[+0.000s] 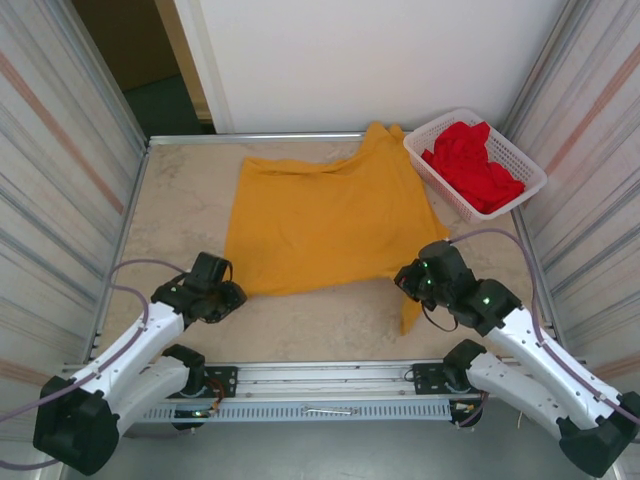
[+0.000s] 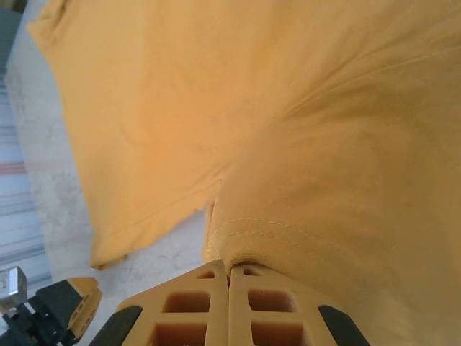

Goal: Fold the inside-out t-shirt

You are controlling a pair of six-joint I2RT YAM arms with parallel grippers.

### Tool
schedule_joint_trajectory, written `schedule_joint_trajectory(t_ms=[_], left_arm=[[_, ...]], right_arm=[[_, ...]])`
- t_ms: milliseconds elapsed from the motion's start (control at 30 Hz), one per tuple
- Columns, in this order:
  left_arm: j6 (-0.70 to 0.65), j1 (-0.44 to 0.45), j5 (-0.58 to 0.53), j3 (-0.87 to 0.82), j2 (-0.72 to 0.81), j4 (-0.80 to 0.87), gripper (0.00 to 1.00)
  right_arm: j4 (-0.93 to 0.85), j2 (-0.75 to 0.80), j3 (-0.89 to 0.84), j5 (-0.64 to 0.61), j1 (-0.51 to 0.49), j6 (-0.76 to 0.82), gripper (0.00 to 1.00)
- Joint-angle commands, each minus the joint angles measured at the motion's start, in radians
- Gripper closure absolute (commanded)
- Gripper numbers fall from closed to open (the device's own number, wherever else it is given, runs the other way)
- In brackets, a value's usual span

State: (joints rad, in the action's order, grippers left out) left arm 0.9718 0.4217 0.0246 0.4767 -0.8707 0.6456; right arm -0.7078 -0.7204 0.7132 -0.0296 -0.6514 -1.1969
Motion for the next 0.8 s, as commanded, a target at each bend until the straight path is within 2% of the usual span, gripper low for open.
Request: schedule_joint_trajectory(t_ms=[0,233,367,567,700,767], left_arm=[[0.023,0.04,-0.052,0.007,0.025,-0.01,0.67],[0.098,0.119,-0.087,-0.045,0.001,-0.076,0.65],[0.09,0.119,-0.108,-0.043,-0.055,-0.119,0.61],[0.065,0.12,-0.202,-0.004,-0.182,-0.152,0.57],[0.061,0.106,-0.239,0.027,-0.3,-0.178,0.57],[0.041,0.083,-0.244,0.045,-0.338,-0.191,0.64]], right_arm=[[-0.027,-0.014,0.067,-0.01,0.015,0.068,1.0],[-0.019,-0.036,0.109,-0.006,0.033,0.089,1.0],[-0.022,-0.03,0.097,-0.004,0.034,0.086,1.0],[-0.044,-0.007,0.083,-0.008,0.039,0.082,1.0],[-0.073,0.017,0.08,-0.016,0.044,0.081,1.0],[-0.09,0.032,0.081,-0.021,0.051,0.082,1.0]])
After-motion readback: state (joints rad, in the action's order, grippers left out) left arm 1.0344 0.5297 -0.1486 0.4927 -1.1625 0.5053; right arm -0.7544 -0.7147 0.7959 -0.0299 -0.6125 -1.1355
